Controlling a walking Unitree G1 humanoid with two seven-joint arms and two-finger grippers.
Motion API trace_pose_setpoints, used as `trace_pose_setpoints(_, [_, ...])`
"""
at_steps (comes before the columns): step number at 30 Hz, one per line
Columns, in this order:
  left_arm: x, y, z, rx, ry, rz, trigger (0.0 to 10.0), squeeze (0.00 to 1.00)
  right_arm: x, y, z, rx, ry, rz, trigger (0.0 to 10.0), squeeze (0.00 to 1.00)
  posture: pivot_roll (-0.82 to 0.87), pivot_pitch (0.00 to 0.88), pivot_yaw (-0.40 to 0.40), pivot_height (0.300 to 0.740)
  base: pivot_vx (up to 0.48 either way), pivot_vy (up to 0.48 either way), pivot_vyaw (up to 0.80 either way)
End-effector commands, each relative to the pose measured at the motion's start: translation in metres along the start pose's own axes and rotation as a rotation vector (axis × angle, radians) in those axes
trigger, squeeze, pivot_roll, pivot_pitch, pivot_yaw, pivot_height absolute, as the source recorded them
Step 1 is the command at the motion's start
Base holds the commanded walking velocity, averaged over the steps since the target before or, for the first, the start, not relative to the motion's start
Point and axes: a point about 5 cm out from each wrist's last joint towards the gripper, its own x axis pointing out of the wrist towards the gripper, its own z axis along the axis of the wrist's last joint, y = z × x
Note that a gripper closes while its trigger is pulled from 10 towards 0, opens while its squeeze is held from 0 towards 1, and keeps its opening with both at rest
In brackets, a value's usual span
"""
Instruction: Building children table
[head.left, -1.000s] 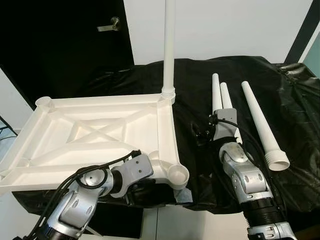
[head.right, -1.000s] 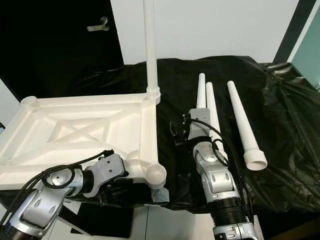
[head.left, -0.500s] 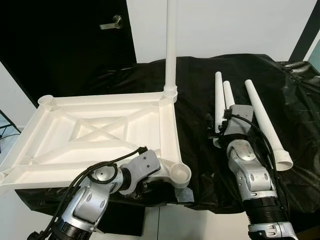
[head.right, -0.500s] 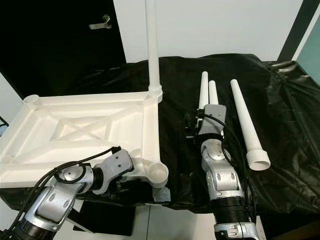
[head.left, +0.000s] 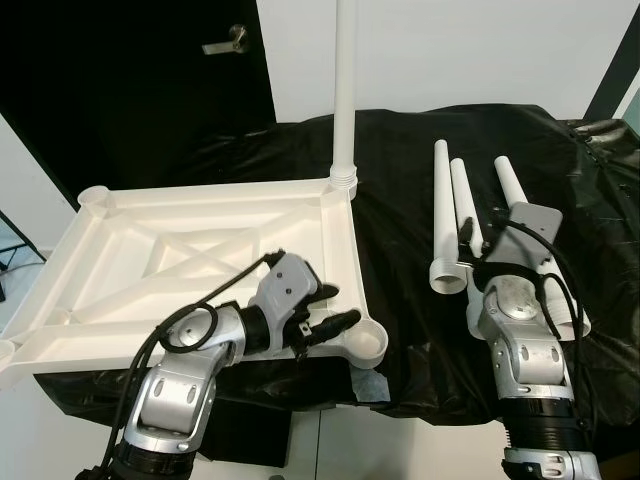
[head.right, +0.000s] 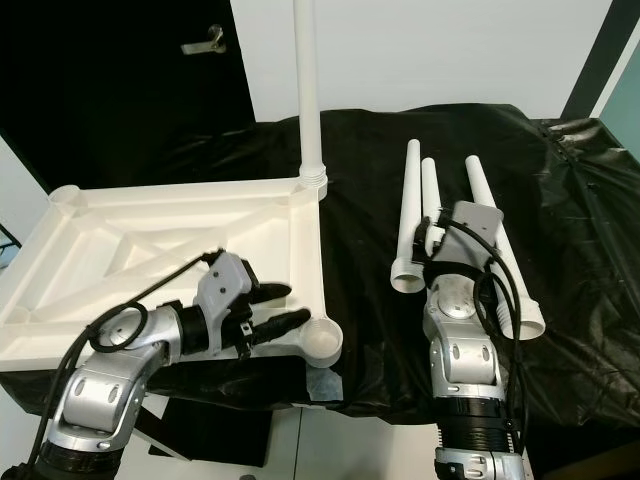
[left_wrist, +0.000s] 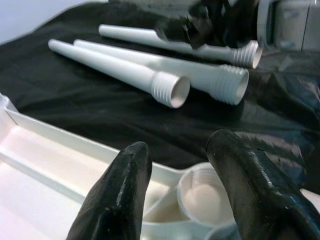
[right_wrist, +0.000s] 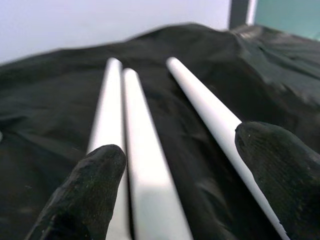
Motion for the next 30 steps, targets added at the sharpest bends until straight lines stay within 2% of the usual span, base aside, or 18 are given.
trace_pose_setpoints(1, [-0.002,0.008,0.006,0.011,-0.033,0.130,10.0,0.00,-0.001,-0.002,-0.003,0.008,0.027,-0.011,10.0,0.00,-0.01,0.000,0.025,0.740,0.000,0.000,0.00])
trace_pose_setpoints(3, [-0.002,0.008,0.006,0.011,-0.033,0.130,10.0,0.00,-0.001,-0.002,-0.003,0.008,0.027,-0.011,10.0,0.00,-0.01,0.000,0.025,0.740,0.000,0.000,0.00])
trace_pose_setpoints(5, [-0.001,0.006,0.013,0.000,-0.081,0.122,10.0,0.00,0.000,-0.005,-0.009,0.038,0.090,-0.003,10.0,0.00,-0.01,0.000,0.015,0.740,0.000,0.000,0.00])
trace_pose_setpoints(8, [0.000,0.006,0.015,-0.001,-0.097,0.122,10.0,0.00,0.000,-0.007,-0.012,0.052,0.118,0.001,10.0,0.00,-0.01,0.000,0.015,0.740,0.000,0.000,0.00])
trace_pose_setpoints(12, [0.003,0.005,0.016,-0.006,-0.102,0.104,10.0,0.00,0.009,-0.013,-0.020,0.104,0.254,0.060,10.0,0.00,-0.02,0.000,-0.002,0.740,0.000,0.000,0.00])
trace_pose_setpoints(14, [0.003,0.005,0.016,-0.006,-0.102,0.104,10.0,0.00,0.009,-0.013,-0.020,0.104,0.254,0.060,10.0,0.00,-0.02,0.000,-0.002,0.740,0.000,0.000,0.00])
trace_pose_setpoints(19, [0.003,0.006,0.015,-0.004,-0.101,0.118,10.0,0.00,0.014,-0.014,-0.033,0.093,0.420,0.139,10.0,0.00,-0.02,0.000,-0.017,0.740,0.000,0.000,0.00])
trace_pose_setpoints(21, [0.003,0.006,0.015,-0.004,-0.101,0.118,10.0,0.00,0.014,-0.014,-0.033,0.093,0.420,0.139,10.0,0.00,-0.02,0.000,-0.017,0.740,0.000,0.000,0.00])
trace_pose_setpoints(24, [0.004,0.007,0.015,0.000,-0.105,0.131,10.0,0.00,0.015,-0.012,-0.038,0.116,0.516,0.200,10.0,0.00,-0.02,0.000,-0.021,0.740,0.000,0.000,0.00])
trace_pose_setpoints(30, [0.005,0.008,0.016,-0.006,-0.109,0.137,10.0,0.00,0.023,-0.015,-0.036,0.103,0.565,0.256,10.0,0.00,-0.02,0.000,-0.020,0.740,0.000,0.000,0.00])
